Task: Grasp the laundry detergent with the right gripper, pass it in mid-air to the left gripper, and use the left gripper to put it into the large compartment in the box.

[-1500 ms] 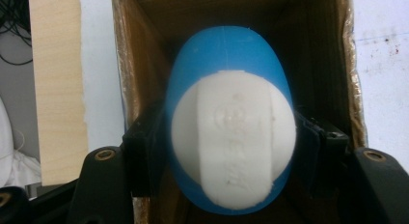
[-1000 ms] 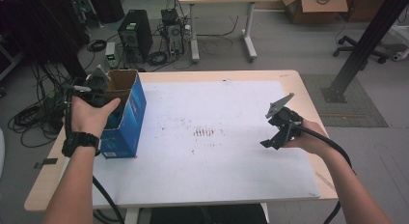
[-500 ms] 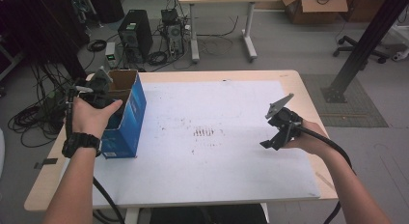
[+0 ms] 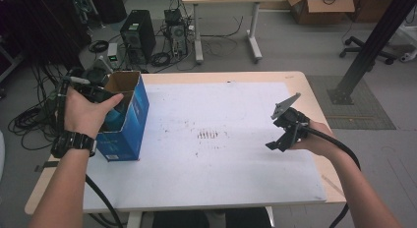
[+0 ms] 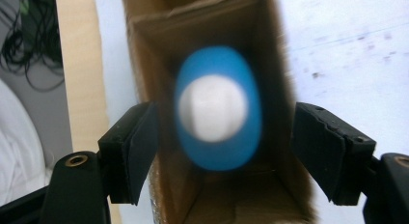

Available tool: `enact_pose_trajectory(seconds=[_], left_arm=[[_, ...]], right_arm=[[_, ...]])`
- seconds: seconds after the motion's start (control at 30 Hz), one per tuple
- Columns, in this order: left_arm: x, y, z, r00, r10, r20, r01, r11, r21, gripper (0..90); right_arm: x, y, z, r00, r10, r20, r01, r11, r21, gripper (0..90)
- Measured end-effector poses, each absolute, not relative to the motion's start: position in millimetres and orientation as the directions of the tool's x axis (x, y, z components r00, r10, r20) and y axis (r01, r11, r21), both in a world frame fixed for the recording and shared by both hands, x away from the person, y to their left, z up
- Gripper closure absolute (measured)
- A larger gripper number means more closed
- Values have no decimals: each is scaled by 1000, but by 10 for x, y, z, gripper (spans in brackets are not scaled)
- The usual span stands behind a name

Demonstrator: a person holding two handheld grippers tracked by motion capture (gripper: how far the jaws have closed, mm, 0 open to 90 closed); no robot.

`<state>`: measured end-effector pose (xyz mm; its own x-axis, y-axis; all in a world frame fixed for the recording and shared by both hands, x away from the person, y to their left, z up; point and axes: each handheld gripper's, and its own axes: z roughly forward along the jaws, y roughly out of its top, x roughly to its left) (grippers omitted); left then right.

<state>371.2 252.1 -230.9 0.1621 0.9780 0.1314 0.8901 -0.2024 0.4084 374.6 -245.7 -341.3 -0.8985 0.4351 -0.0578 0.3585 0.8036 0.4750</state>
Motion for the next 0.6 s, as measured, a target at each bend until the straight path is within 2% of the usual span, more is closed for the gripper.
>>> enact_pose_trajectory(seconds=[0.27,0.6], left_arm=[[3728,2185,-2185,277,954,111,864,-298,405,202],[3798,1710,-2311,443,890,106,803,-447,394,124]], right_arm=[[3759,-2426,-3381,-904,423,-55,348,806,479,98],[3767,-2444,-3381,-906,421,-45,352,807,474,96]])
